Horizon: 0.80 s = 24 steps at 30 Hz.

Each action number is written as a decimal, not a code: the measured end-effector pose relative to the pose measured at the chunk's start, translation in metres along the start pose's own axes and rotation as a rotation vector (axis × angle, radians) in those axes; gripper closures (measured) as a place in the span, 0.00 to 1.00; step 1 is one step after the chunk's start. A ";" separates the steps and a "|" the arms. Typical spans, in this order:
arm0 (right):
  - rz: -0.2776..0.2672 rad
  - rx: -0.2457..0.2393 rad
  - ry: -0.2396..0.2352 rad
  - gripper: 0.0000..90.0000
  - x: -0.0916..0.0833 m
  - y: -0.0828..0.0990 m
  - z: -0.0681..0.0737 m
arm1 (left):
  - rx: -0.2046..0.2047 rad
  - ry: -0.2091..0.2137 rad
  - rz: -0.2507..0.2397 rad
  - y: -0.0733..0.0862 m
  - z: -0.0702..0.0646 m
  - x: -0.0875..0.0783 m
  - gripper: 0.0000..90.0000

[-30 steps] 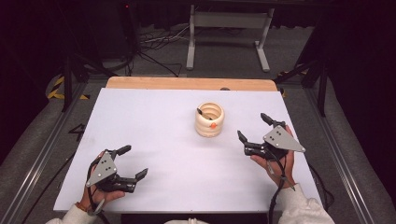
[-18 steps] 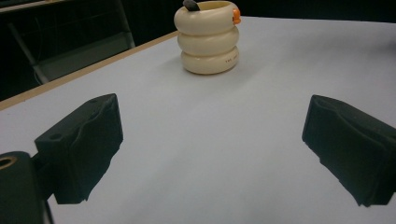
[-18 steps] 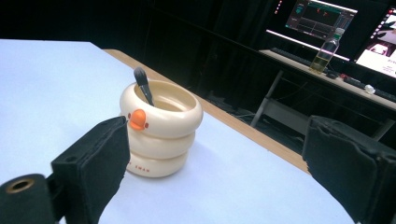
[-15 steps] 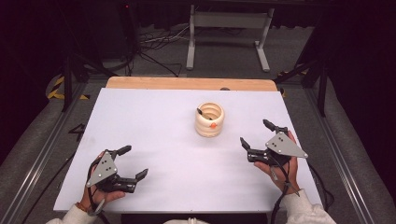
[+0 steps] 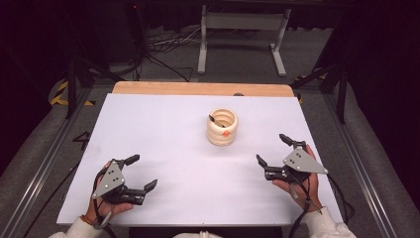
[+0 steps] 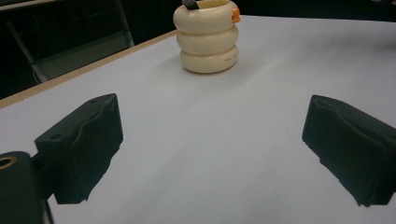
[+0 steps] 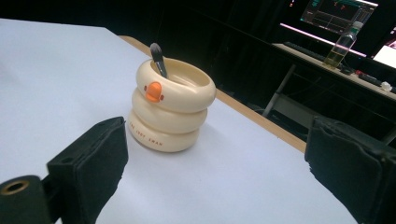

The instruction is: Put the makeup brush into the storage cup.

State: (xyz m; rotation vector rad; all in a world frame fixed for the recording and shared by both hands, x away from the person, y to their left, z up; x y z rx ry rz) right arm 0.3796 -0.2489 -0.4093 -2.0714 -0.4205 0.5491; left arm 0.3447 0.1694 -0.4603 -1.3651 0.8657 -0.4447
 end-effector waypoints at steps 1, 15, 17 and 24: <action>-0.002 0.002 -0.001 0.08 -0.001 0.001 0.000 | -0.001 0.000 0.000 0.000 0.000 0.000 0.07; 0.030 -0.008 -0.015 0.07 -0.012 0.021 0.006 | 0.011 0.003 0.002 0.000 -0.001 -0.002 0.07; 0.030 -0.005 -0.013 0.07 -0.013 0.022 0.006 | 0.011 0.004 0.000 0.000 -0.001 -0.002 0.07; 0.055 0.023 -0.012 0.06 -0.021 0.036 0.004 | 0.004 0.007 -0.002 0.000 -0.001 -0.001 0.07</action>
Point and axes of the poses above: each handheld gripper's, and its own axes: x roughly forward along the jaws, y roughly out of its underside, z roughly to its left, the point moved 6 cm from there along x, roughly forward along the jaws, and after that the axes turned 8 degrees about -x, right-handed, at the moved point
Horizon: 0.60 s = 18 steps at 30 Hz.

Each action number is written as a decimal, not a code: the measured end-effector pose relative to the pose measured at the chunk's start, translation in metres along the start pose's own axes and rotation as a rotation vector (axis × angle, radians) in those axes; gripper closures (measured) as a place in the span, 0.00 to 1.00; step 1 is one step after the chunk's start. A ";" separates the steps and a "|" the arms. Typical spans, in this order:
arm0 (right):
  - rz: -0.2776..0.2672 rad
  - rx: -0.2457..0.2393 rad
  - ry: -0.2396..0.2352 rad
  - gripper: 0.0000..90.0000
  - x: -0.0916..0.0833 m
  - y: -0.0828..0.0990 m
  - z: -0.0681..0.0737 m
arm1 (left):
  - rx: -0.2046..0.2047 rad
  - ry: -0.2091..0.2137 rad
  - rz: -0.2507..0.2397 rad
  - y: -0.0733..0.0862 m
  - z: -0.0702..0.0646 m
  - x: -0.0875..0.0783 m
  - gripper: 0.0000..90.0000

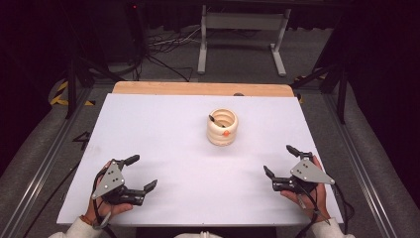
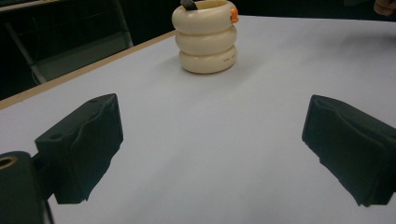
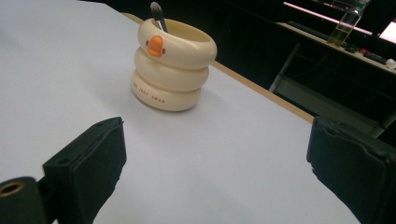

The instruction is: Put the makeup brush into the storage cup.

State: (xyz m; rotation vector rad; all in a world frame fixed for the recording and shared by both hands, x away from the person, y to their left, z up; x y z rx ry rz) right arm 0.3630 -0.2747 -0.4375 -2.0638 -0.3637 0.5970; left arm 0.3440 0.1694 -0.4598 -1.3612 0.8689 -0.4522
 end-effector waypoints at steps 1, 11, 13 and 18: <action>0.000 0.000 0.000 0.06 0.000 0.000 0.000 | 0.000 0.000 0.000 0.000 0.000 0.000 0.07; 0.023 0.016 0.025 0.07 -0.012 0.017 -0.002 | 0.003 0.003 0.004 -0.001 0.000 0.001 0.07; 0.029 0.026 0.034 0.07 -0.015 0.021 -0.003 | 0.006 0.005 0.005 -0.001 -0.001 0.001 0.07; 0.051 0.049 0.047 0.07 -0.021 0.031 -0.005 | 0.004 0.001 0.005 -0.001 0.000 0.001 0.07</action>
Point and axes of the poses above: each handheld gripper's, and its own axes: x roughly forward along the jaws, y roughly out of its underside, z roughly to its left, the point moved 6 cm from there along x, roughly forward along the jaws, and after that the axes turned 8 degrees about -x, right-handed, at the moved point
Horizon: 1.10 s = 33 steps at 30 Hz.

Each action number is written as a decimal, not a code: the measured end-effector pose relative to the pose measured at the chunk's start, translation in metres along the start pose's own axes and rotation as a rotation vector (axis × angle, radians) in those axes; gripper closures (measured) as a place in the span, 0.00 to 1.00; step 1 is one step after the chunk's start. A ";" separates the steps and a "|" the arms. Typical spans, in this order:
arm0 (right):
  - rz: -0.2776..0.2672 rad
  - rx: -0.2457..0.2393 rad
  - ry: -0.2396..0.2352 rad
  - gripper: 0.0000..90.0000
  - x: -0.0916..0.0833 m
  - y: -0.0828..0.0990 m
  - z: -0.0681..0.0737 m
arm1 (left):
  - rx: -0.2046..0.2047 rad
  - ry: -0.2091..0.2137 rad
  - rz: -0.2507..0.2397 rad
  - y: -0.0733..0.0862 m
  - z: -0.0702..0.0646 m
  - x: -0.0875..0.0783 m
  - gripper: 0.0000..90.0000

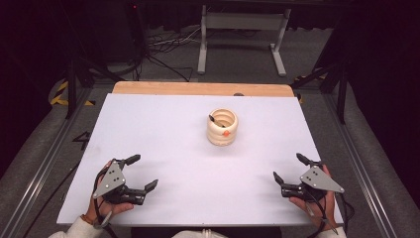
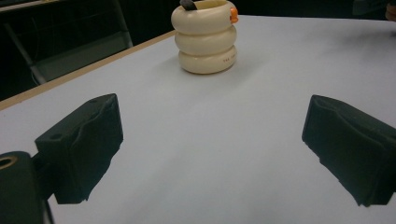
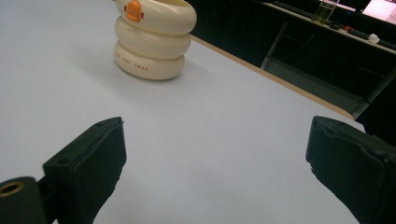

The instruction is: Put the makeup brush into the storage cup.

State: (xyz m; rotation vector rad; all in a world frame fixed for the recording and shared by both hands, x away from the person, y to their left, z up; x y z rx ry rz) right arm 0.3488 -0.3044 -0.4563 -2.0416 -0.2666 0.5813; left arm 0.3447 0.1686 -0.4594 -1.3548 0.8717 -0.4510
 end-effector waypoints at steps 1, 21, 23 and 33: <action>-0.001 0.005 0.000 0.07 -0.001 0.002 0.000 | 0.003 -0.001 0.000 0.000 0.000 0.000 0.07; -0.009 0.021 -0.001 0.07 -0.007 0.001 0.004 | 0.016 0.011 0.000 0.000 -0.003 0.000 0.07; -0.008 0.020 0.001 0.07 -0.008 0.000 0.004 | 0.015 0.011 0.000 0.000 -0.003 0.000 0.07; -0.014 0.033 -0.008 0.07 -0.008 0.001 0.003 | 0.011 0.006 0.012 0.001 -0.002 0.003 0.07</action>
Point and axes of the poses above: each handheld gripper's, and its own axes: x roughly forward along the jaws, y roughly out of its underside, z roughly to its left, the point moved 6 cm from there along x, roughly forward along the jaws, and after that the axes turned 8 degrees about -x, right-handed, at the moved point
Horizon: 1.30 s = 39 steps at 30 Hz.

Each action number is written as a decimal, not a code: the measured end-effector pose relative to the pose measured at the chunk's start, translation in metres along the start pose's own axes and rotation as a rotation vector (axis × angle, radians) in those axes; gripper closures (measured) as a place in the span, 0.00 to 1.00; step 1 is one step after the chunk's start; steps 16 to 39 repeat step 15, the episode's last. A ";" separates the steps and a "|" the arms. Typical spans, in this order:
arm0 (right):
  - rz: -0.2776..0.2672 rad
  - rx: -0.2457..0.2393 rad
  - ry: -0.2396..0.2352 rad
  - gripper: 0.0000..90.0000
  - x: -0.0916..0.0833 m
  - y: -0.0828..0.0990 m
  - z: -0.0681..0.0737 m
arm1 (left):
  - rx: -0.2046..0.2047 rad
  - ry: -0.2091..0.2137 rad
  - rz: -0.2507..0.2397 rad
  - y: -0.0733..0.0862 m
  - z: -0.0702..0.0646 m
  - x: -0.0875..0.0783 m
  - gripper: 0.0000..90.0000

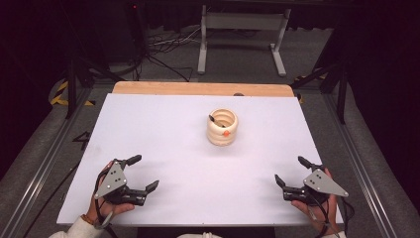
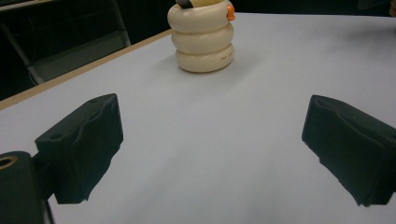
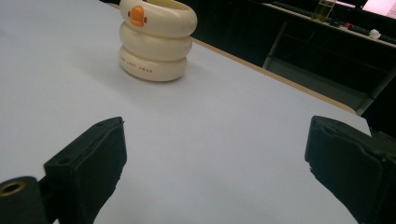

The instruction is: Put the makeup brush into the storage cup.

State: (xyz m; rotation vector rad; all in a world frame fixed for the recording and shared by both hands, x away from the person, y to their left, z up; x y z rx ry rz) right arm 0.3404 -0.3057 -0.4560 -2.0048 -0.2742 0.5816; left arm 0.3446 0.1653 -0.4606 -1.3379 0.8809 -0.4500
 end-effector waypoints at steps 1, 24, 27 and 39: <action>-0.001 0.001 0.001 0.07 0.000 0.000 0.000 | -0.003 -0.002 0.000 0.000 0.000 0.000 0.07; 0.024 0.036 0.000 0.07 0.005 0.006 -0.003 | -0.019 -0.019 0.015 0.002 0.005 0.004 0.07; 0.024 0.036 0.000 0.07 0.005 0.006 -0.003 | -0.019 -0.019 0.015 0.002 0.005 0.004 0.07; 0.024 0.036 0.000 0.07 0.005 0.006 -0.003 | -0.019 -0.019 0.015 0.002 0.005 0.004 0.07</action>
Point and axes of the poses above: each handheld gripper's, and its own axes: x roughly forward along the jaws, y roughly out of its underside, z roughly to its left, the point moved 6 cm from there along x, roughly forward along the jaws, and after that the axes turned 8 degrees about -x, right-handed, at the moved point
